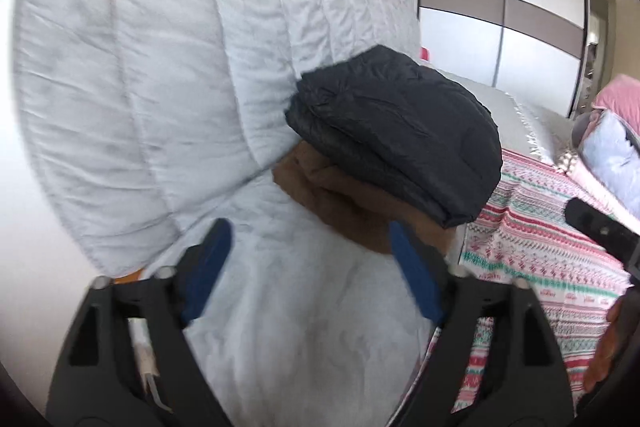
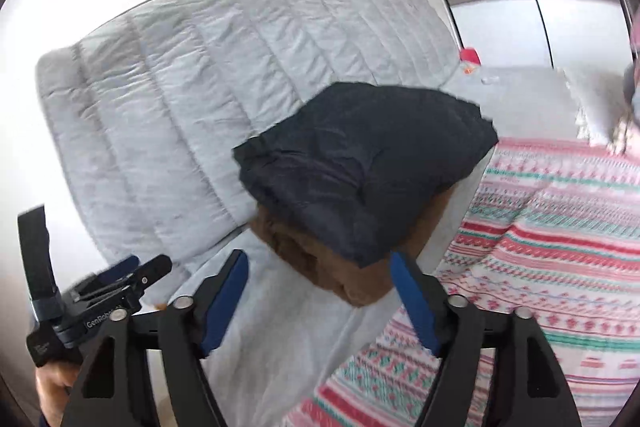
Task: Fold large clothes
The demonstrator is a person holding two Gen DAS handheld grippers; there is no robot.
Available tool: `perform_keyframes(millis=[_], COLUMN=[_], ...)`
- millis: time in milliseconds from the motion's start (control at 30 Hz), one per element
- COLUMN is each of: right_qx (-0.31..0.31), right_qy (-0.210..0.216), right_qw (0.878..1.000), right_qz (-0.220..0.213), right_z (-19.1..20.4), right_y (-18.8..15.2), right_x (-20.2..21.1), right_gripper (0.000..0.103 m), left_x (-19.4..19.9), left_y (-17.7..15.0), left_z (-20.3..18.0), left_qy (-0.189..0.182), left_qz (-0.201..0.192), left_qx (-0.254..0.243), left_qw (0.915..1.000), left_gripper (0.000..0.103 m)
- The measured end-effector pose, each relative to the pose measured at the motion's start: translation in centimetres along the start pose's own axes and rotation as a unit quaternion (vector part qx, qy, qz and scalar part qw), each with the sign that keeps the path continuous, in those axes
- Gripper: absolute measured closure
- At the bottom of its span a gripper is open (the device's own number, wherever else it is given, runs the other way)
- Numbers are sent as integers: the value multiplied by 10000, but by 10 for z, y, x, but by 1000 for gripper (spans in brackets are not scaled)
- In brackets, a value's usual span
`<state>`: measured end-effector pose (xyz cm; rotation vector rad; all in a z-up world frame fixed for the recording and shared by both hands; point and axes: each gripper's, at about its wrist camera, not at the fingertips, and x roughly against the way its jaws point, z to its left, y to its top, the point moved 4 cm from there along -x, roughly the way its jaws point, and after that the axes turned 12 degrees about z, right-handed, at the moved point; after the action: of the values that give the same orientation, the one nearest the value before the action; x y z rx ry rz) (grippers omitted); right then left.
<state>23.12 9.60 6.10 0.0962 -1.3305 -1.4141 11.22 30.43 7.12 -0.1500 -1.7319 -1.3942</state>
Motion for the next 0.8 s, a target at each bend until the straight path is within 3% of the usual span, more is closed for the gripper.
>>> perform_keyframes(millis=[100,167,500,600,700,800], right_qx=[458,647,756,577,501,481], right_qy=[-177,-338,-492,-410,-517,-611], right_qw=[9988,9973,9952,9971,9973,9967], right_qz=[-21,-2,374,289,113,240], right_z=[19,27,35,30,25,20], right_y=[-10,-17,-73,-81,-86,-93], right_x=[32,47,109,124,130,123], right_gripper=[7,0,0,0,0,0], left_x=[34,52,100,114,126,138], left_y=[-17,-29,-83,-95,-104,-111], left_z=[-6,-11,-20,-23,-26,-32], left_qy=[18,152,729,823,1169,1149], left_qz=[-360,-431,-136,-127,-106,-146], left_qx=[36,-58,-92,-15,42,94], left_qw=[9993,9989,9972,9965,9931,9932], left_gripper=[1,1,0,0,0,0])
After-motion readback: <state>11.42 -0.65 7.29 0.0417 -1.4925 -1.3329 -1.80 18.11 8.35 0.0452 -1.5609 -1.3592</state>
